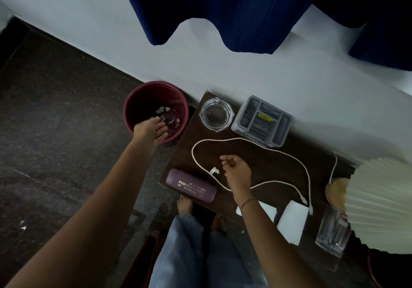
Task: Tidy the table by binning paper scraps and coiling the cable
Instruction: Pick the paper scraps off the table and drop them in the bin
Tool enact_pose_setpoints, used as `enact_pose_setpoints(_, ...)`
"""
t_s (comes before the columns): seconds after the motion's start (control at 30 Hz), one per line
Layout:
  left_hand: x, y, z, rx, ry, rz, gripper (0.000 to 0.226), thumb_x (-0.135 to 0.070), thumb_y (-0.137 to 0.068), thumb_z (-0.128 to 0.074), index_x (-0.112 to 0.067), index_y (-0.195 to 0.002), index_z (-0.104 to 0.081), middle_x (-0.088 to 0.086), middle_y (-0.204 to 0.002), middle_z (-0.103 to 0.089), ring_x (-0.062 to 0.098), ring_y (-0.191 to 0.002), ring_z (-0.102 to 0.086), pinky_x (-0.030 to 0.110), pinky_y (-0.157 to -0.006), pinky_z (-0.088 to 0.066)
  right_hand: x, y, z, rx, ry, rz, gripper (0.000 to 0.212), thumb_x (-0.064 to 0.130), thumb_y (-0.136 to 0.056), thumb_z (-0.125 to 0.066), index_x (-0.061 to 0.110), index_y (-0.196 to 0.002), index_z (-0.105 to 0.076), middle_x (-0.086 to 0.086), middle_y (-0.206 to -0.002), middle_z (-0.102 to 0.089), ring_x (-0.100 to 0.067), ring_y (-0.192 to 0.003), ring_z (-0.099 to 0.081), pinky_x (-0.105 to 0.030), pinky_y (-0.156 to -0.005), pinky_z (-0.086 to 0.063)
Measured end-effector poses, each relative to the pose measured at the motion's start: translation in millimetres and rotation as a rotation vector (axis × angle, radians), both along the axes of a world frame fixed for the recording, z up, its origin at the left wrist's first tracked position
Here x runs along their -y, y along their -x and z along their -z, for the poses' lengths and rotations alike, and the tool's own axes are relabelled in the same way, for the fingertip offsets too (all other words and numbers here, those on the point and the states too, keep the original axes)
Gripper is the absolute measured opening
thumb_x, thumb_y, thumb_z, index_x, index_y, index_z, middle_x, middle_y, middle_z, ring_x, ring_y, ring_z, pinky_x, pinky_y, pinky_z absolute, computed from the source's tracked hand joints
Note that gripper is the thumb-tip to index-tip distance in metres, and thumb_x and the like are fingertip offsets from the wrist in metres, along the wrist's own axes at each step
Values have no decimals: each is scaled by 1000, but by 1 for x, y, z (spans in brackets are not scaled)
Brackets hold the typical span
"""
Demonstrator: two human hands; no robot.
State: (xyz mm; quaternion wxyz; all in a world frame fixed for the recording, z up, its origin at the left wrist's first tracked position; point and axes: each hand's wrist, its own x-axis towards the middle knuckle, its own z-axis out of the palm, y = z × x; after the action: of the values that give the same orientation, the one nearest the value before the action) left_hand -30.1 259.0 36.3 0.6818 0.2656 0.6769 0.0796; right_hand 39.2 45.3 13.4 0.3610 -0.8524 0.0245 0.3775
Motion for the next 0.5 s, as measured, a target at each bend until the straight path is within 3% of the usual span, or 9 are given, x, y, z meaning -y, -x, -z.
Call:
enact_pose_setpoints(0.13,19,-6,3,10,60,78,37,-12,-96,-40,0,-131,-44,21,-133,-54,31,-120,-55,33,-85,-46,2,0,6,77,113,-201,18,4,-86,-55,12,-96,-67,-11,-110,-59,-18,-93,-59,-20,-74,-42)
enact_pose_setpoints(0.5,53,-2,9,8,140,191,37,-13,-96,-41,2,-129,-46,23,-131,-55,31,-120,-55,34,-85,-45,0,10,19,-25,133,-404,23,8,-89,-53,15,-107,-64,-14,-112,-64,-21,-99,-62,-18,-75,-42)
